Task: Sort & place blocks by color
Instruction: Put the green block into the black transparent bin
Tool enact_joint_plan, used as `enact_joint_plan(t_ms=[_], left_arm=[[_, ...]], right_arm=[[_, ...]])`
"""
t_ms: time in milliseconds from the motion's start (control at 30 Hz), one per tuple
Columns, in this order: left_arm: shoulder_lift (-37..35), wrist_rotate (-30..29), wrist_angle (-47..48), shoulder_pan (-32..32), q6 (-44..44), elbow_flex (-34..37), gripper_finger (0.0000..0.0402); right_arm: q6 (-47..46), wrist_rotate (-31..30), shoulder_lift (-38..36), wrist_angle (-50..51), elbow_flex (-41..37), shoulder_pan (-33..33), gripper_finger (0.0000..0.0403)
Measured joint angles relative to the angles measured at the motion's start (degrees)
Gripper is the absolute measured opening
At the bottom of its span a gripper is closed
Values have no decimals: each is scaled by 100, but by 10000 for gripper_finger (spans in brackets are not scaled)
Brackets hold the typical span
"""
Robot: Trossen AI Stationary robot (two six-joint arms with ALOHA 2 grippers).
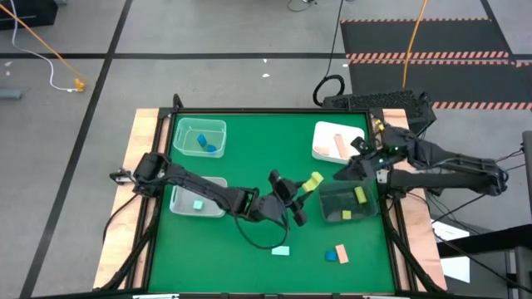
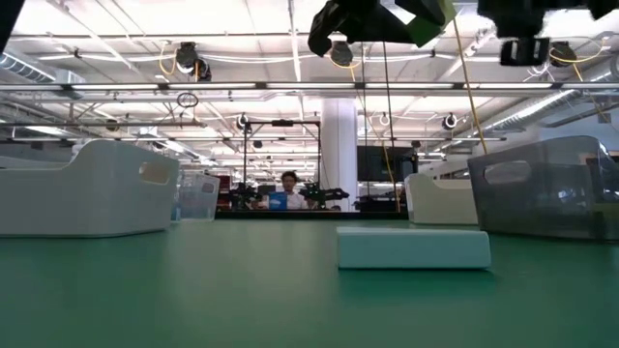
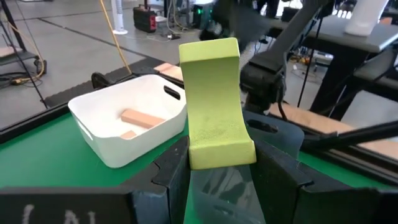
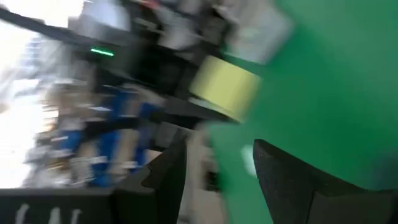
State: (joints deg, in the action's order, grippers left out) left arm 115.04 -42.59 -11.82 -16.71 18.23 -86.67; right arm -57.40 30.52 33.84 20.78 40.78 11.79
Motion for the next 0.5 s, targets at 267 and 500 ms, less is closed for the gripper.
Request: enact_joint_plan(t_ms=[267,500], left_arm=[[0,0,-220,148,345,0,147],[0,2,-222,299,658,0,147]], right_arm=[[418,-1401,42,1021,179,-364,179],[-528,-1392,60,-633,-136,-367,179]])
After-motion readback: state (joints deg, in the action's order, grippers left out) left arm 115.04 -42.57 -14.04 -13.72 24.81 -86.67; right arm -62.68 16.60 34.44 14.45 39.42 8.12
